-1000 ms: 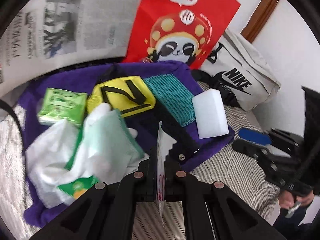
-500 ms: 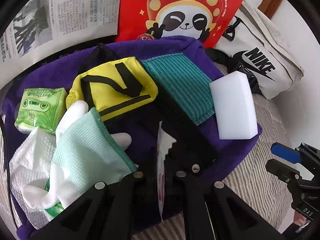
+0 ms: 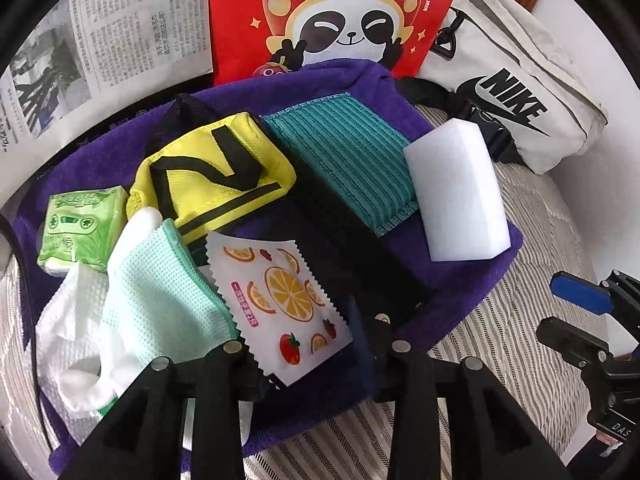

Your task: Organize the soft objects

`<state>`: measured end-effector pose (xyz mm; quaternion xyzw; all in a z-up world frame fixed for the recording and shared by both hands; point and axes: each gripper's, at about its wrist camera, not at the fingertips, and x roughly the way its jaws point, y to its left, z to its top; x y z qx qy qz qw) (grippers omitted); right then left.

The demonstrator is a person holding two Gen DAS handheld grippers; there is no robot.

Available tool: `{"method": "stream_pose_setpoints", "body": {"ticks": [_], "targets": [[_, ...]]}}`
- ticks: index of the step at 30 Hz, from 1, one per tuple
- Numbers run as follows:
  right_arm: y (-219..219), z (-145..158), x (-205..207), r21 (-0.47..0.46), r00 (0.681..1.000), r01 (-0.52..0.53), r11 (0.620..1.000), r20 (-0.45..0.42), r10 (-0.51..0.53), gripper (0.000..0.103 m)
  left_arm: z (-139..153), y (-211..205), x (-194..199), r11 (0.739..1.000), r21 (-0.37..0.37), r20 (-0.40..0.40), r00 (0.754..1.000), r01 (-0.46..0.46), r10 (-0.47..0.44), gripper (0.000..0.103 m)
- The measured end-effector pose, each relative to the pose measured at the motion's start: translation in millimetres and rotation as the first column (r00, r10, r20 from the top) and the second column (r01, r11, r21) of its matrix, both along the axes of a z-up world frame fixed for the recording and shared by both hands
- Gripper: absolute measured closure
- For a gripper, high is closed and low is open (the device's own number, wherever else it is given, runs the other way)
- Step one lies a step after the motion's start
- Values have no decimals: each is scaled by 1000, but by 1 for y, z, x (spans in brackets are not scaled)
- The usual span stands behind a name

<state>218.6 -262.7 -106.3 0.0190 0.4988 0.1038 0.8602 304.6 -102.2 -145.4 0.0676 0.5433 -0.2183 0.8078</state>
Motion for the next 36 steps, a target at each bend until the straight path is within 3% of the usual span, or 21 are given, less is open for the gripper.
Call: {"method": "stream_pose_setpoints", "body": {"ticks": [5,9,11,16,22,26,36], "targets": [[4,4,-6,-7,1000,-5,1000,7,5,63,6,-3,-6,1000,30,12,1000,-4,4,62],[5,6,-9,-34,1000,3,999,12,-2,60,18,10,-16,999,34,27,1000,-8,7,61],[5,7,-11,-27,1000,5,1000,13,-5,60,23,11,-20,999,36,39,999,-6,5,54],[4,12,-13,-37,1000,17,999,22,-17,57,37,26,-33,1000,24,68,998,-15,14,49],[8,17,-16,-56,999,49,997,19,-48,56,56,40,-55,999,21,120,992,-33,31,36],[14,24,-21,-54,998,61,997,24,-60,45,67,46,-70,998,29,154,986,-63,58,25],[36,43,-37,-79,995,90,993,50,-87,26,83,73,-109,980,26,195,962,-198,189,11]]}}
